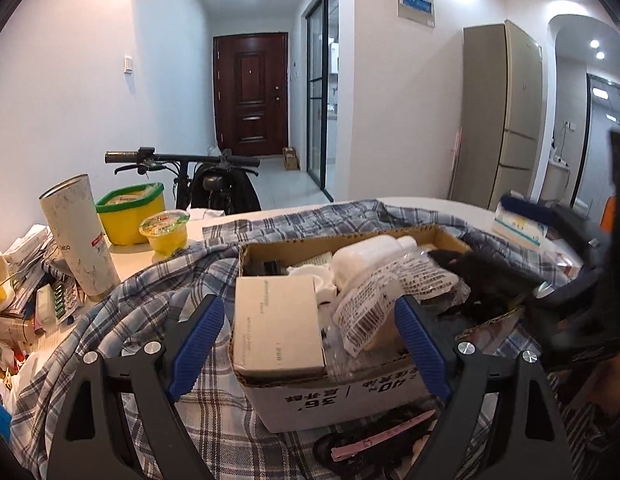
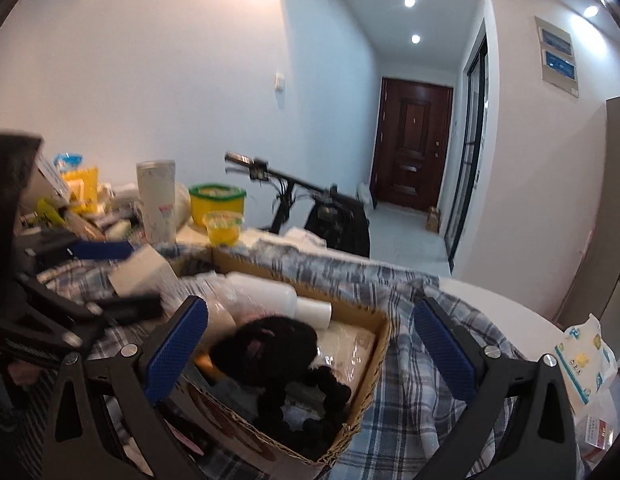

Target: Organize objects

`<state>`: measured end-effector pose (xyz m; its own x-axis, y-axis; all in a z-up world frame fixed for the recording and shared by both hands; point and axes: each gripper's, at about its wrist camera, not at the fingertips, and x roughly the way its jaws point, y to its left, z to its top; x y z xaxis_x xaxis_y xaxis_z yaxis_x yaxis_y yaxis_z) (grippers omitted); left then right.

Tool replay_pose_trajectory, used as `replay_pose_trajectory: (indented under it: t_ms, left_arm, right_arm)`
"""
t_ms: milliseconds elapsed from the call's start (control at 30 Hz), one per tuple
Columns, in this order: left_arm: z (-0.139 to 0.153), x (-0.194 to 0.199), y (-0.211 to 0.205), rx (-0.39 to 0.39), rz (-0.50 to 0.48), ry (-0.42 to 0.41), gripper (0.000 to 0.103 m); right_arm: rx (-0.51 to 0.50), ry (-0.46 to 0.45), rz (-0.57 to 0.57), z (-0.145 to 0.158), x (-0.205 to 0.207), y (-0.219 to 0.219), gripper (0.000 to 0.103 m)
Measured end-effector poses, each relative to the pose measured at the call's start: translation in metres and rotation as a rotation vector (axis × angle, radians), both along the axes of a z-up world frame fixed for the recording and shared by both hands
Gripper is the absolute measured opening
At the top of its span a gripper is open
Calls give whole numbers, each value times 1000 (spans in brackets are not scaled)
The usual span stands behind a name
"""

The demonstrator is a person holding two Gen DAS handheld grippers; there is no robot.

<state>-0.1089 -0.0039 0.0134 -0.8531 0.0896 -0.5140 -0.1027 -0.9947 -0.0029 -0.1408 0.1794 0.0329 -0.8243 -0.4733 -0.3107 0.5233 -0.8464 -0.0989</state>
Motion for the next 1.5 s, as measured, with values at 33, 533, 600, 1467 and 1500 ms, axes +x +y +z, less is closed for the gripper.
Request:
replay_pose_trajectory:
  t_ms: [33, 533, 600, 1467, 1500]
  left_arm:
    - [-2, -1, 1, -5, 2, -6, 89]
    - [16, -10, -23, 191, 12, 64, 89]
    - [11, -18, -13, 165, -15, 25, 89]
    - [28, 31, -46, 209, 32, 183, 101]
    - [30, 34, -47, 214, 19, 192, 101]
  right_arm:
    - [-5, 13, 3, 1, 2, 1, 103]
    - [12, -5, 19, 1, -11, -14, 103]
    - [61, -15, 23, -3, -14, -23, 103]
    - [-79, 88, 15, 15, 11, 13, 103]
    - [-95, 91, 18, 17, 12, 15, 103]
